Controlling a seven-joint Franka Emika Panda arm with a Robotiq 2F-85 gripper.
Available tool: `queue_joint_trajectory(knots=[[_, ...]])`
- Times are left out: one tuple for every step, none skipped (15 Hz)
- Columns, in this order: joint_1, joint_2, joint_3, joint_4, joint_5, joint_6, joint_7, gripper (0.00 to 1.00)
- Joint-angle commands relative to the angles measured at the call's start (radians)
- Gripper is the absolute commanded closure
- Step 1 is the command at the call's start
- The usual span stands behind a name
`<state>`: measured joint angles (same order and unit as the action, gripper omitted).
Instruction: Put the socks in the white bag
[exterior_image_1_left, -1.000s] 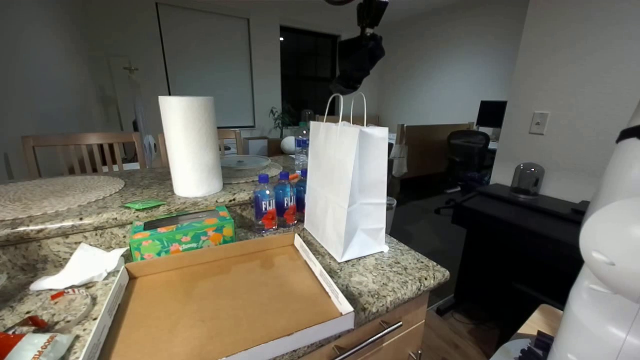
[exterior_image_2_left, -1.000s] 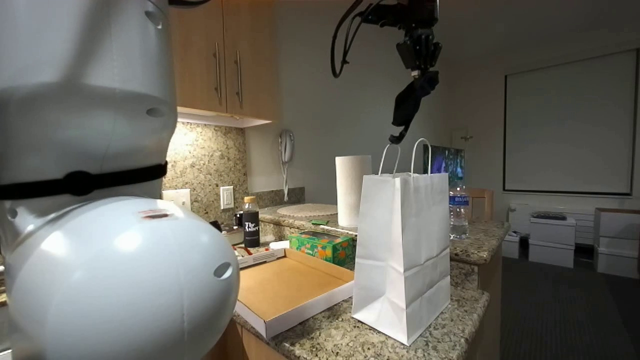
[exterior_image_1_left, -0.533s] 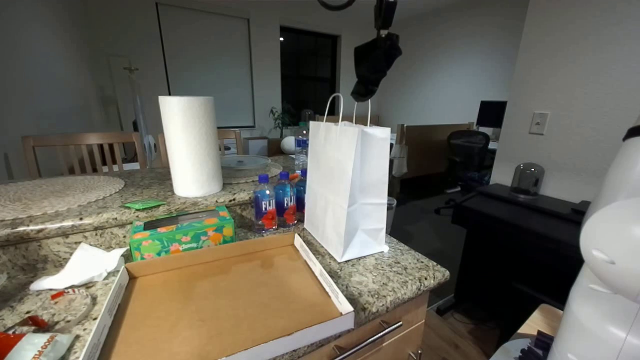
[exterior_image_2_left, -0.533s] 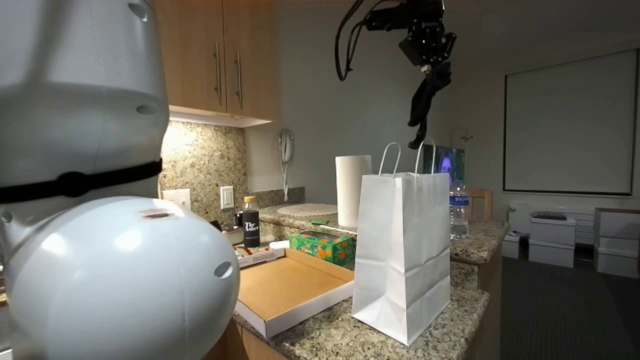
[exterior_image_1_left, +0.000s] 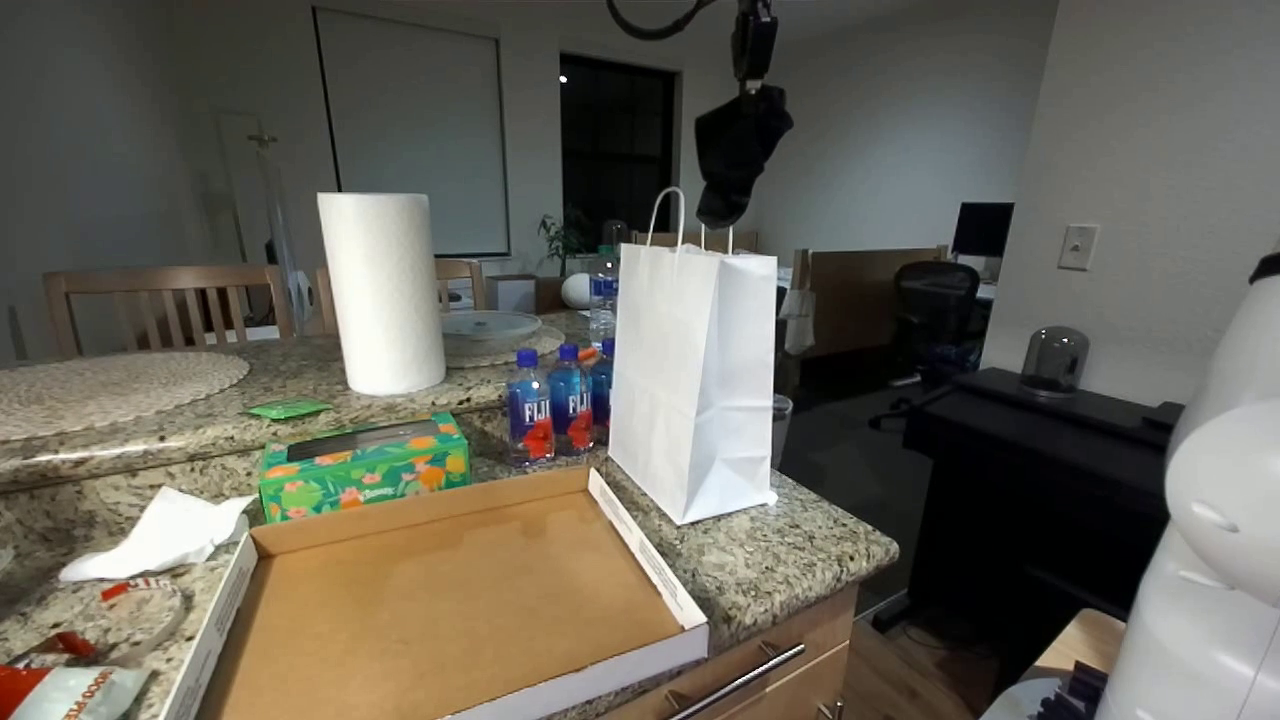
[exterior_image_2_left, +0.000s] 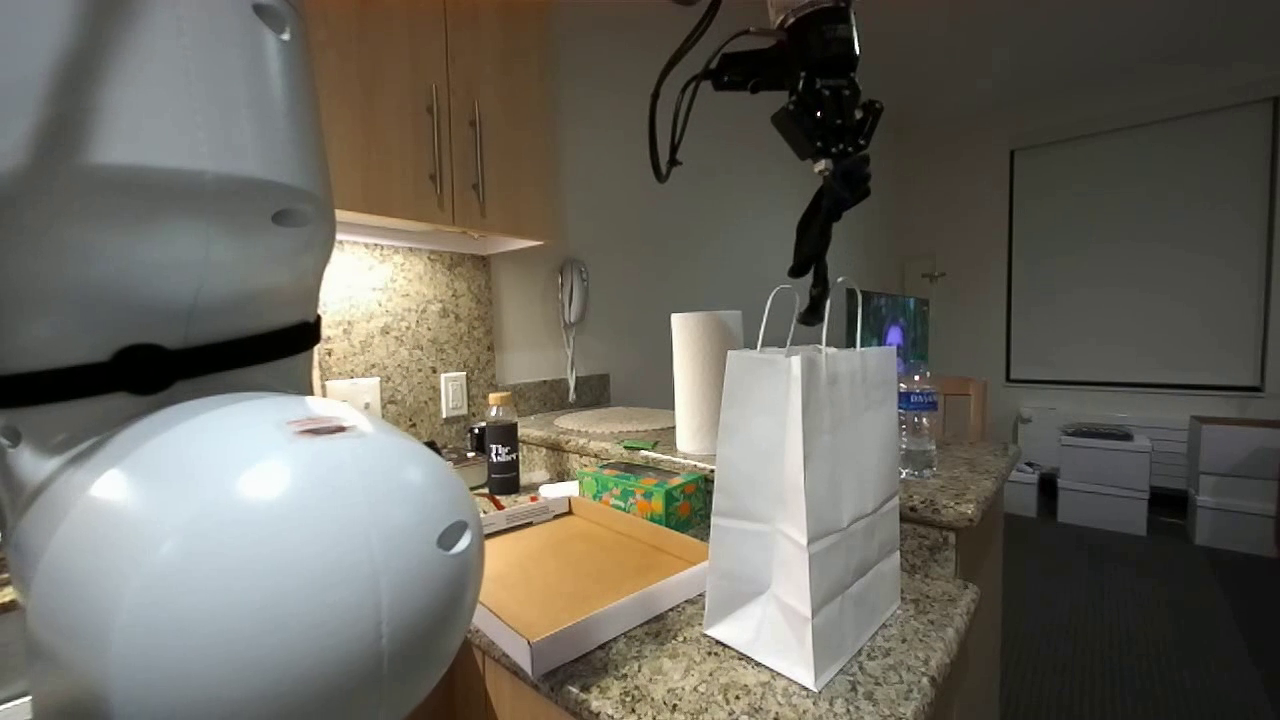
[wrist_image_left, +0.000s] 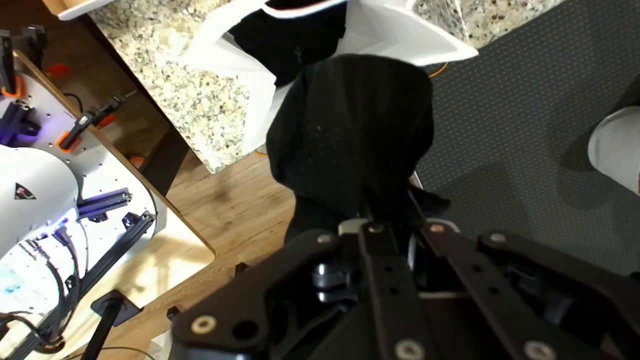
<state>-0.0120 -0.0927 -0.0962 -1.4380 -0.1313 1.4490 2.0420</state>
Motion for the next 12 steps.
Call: queue_joint_trajectory(knots=[[0.007, 0.004, 0.062, -0.006, -0.005, 0.0, 0.002, 0.92], [0.011, 0.014, 0.078, 0.002, -0.009, -0.007, 0.002, 0.92], [0.011, 0.021, 0.088, 0.002, -0.002, -0.01, -0.003, 0.92], [0.011, 0.029, 0.095, 0.001, 0.002, -0.014, -0.002, 0.92], [0.009, 0.035, 0.096, -0.006, 0.011, -0.015, -0.002, 0.92], [0.005, 0.036, 0.092, -0.018, 0.026, -0.014, -0.002, 0.92], [0.001, 0.038, 0.088, -0.03, 0.033, -0.013, -0.001, 0.92], [-0.007, 0.037, 0.079, -0.044, 0.041, -0.015, 0.006, 0.92], [-0.015, 0.033, 0.068, -0.064, 0.058, -0.007, 0.003, 0.92], [-0.027, 0.022, 0.052, -0.088, 0.083, 0.0, 0.003, 0.92], [-0.039, 0.009, 0.038, -0.109, 0.109, 0.007, 0.005, 0.92], [-0.051, -0.003, 0.024, -0.127, 0.129, 0.014, 0.008, 0.92]])
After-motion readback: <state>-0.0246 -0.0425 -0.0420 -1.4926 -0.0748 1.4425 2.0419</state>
